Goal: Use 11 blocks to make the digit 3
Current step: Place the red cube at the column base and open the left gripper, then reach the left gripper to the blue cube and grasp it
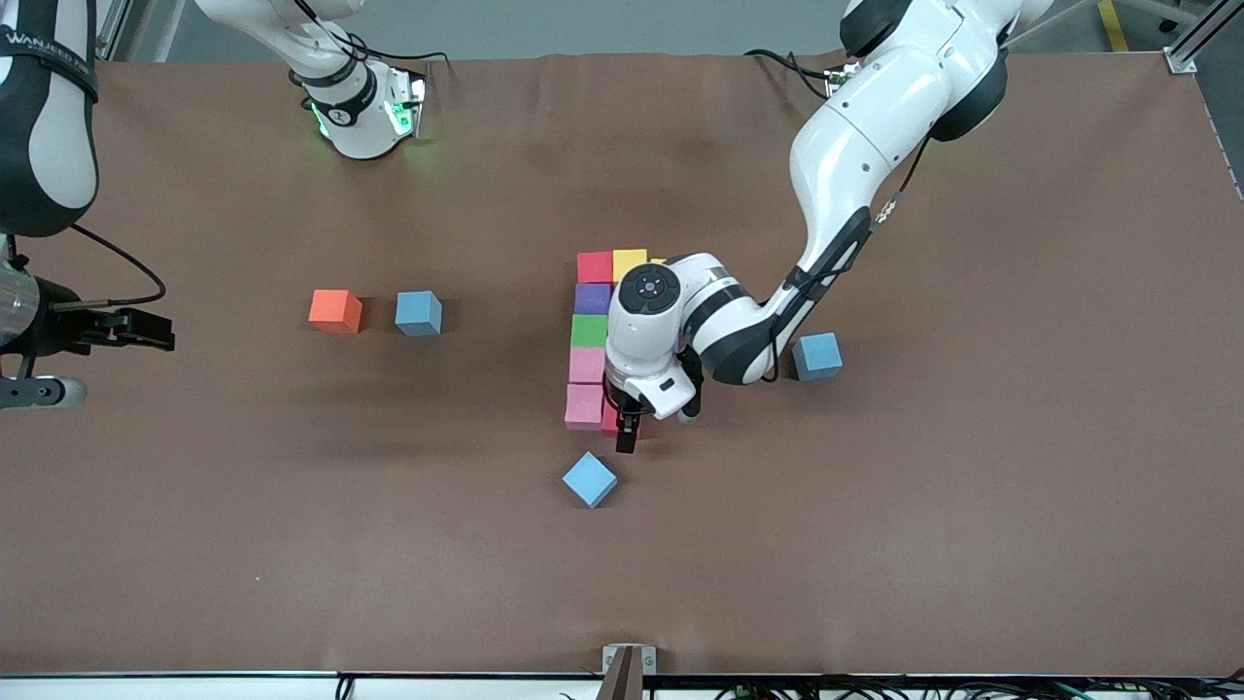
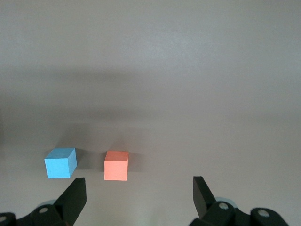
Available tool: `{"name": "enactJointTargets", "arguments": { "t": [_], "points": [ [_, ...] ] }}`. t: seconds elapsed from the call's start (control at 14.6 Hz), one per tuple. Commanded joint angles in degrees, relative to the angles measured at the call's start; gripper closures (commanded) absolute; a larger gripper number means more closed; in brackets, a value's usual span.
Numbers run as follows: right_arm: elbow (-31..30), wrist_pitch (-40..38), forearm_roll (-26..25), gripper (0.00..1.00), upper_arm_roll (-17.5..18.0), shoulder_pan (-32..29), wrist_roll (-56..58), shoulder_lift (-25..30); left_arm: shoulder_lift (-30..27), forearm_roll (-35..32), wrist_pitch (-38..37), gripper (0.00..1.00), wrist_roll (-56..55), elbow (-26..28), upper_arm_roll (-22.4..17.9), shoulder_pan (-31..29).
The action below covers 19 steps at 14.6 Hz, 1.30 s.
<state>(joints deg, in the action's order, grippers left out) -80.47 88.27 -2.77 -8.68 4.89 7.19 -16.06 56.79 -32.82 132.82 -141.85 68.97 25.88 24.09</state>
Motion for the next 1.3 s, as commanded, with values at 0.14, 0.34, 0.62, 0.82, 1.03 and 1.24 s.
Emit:
{"name": "enactJointTargets", "arguments": {
  "t": [0.14, 0.34, 0.62, 0.82, 1.03, 1.24],
  "points": [
    [-0.22, -0.12, 0.04, 0.00, 0.07, 0.99, 0.46, 0.85, -4.14, 2.58, -5.89, 0.00, 0.69, 1.43, -0.31, 0.08],
    [-1.96, -0.38, 0.13, 0.00, 0.07, 0.91, 0.46, 3.21, -6.24, 2.58, -8.53, 0.00, 2.61, 3.17, 1.88, -3.68],
    [-3.38, -0.91, 0.13, 0.00, 0.07, 0.21, 0.46, 6.73, -11.34, 2.49, -11.61, 0.00, 13.67, 13.18, 13.90, -19.48],
    [-3.20, -3.01, 0.13, 0.00, 3.05, -2.16, 0.37, 8.66, -15.82, 2.23, -12.14, 0.00, 22.73, 24.07, 22.60, -33.28],
    [-3.29, -4.68, 0.13, 0.00, 4.28, -3.83, 0.46, 9.99, -20.47, 1.18, -11.36, 0.00, 33.26, 34.53, 27.89, -44.28],
    [-3.38, -6.35, 0.13, 0.00, 5.69, -4.89, 0.46, 11.22, -23.21, -0.75, -7.68, 0.00, 43.46, 43.41, 30.97, -51.67]
  ]
}}
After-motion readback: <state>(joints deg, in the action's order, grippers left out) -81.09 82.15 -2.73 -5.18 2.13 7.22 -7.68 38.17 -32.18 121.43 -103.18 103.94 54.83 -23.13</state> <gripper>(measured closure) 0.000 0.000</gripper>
